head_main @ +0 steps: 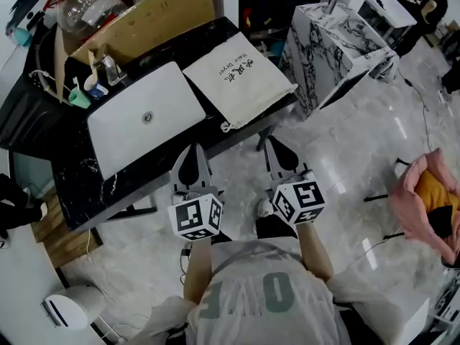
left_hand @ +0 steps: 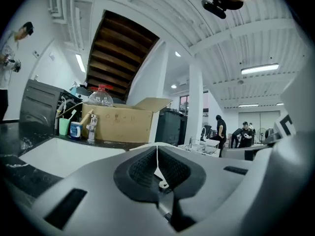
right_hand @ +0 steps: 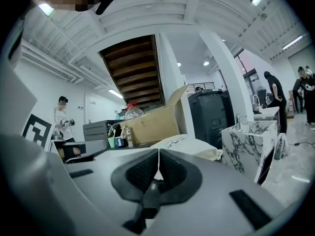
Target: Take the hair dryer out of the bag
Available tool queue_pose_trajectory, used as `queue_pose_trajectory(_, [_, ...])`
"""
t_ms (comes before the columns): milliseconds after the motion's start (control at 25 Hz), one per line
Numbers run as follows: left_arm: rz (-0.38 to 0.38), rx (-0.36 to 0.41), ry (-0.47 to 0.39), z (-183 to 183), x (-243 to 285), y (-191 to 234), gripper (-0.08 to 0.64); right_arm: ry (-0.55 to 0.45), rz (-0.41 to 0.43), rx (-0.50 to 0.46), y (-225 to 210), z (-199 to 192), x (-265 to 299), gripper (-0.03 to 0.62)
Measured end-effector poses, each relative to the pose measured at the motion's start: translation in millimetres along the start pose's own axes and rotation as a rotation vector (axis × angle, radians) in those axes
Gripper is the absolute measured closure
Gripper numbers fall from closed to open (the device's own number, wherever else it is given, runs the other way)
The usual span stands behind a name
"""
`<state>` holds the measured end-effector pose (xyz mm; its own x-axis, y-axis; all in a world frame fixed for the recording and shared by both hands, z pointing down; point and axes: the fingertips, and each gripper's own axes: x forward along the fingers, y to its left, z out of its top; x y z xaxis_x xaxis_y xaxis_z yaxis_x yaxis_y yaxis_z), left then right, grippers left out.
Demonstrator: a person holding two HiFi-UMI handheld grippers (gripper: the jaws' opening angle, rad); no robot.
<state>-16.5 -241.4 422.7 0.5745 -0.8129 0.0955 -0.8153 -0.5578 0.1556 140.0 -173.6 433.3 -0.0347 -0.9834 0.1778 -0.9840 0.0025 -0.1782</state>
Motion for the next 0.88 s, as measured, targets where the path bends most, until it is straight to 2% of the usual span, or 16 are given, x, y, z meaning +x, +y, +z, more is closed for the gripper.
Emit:
queue_pose_trajectory(120, [0.070,-0.024,0.000,0,2,-21,0.529,0.008,0.056,-0.016,-22,10,-5,0.561])
queue_pose_trajectory(280, [0.100,-0.001,-0.007,4,-4,-46,0.529,-0.005,0.083,-0.012,-42,18,-10,0.561])
queue_pose_trajectory(520, [0.137,0.026,-0.039,11,-9,-47,0.529,-0.028,0.112,-0.036,-40,20,-14,0.560])
queue_pose_trajectory(720, [0.142,0.032,-0.076,21,-13,-45,0.527,-0.031,0.154,0.003,-34,21,-19,0.552])
queue_pose_trajectory(760, [0.135,0.029,-0.088,25,-12,-45,0.484,-0.032,0.159,0.000,-32,22,-17,0.473])
queue_pose_trajectory(800, [0.127,0.024,-0.096,27,-11,-44,0.350,-0.029,0.161,-0.013,-29,22,-15,0.341])
queue_pose_trajectory(840, [0.120,0.022,-0.099,28,-10,-42,0.288,-0.025,0.157,-0.034,-26,22,-14,0.310])
queue_pose_trajectory(880, [0.113,0.023,-0.099,28,-9,-40,0.273,-0.020,0.148,-0.056,-24,21,-13,0.304])
